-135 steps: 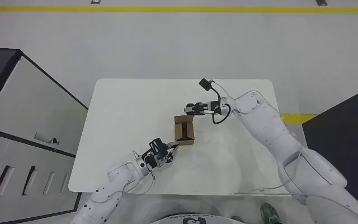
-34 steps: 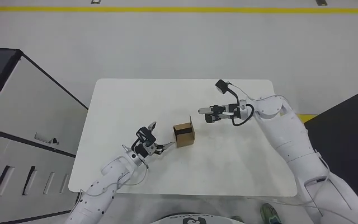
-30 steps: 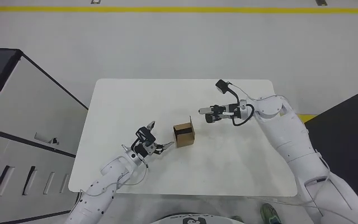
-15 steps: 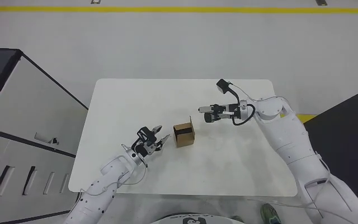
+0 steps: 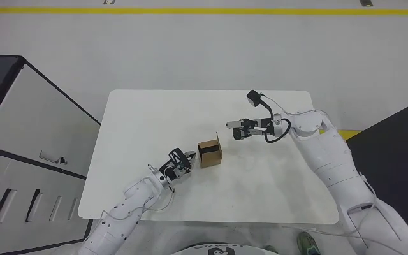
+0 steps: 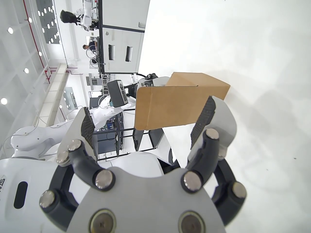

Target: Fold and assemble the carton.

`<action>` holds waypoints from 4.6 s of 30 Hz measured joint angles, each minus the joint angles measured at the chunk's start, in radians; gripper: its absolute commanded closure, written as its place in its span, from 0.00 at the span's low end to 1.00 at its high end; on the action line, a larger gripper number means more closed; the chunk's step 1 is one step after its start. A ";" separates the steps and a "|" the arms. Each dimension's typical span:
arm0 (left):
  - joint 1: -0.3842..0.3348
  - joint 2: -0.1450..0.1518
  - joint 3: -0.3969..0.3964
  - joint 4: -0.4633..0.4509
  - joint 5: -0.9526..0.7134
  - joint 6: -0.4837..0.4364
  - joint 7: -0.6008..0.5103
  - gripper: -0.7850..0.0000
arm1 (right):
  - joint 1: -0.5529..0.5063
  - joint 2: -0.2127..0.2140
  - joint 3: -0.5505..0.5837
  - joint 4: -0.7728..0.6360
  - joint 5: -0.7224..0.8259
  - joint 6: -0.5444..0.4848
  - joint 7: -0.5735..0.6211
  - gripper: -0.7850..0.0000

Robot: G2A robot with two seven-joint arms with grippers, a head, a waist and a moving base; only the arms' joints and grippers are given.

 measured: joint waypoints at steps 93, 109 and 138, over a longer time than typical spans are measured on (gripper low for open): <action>-0.031 -0.013 0.042 0.012 -0.009 0.001 -0.016 1.00 | 0.188 -0.017 -0.267 -0.199 -0.444 0.091 0.134 0.92; -0.031 -0.013 0.042 0.012 -0.009 0.001 -0.016 1.00 | 0.286 -0.059 -0.392 -0.199 -0.547 0.126 0.188 0.89; -0.031 -0.013 0.042 0.012 -0.009 0.001 -0.016 1.00 | 0.365 -0.108 -0.494 -0.192 -0.638 0.092 0.255 0.87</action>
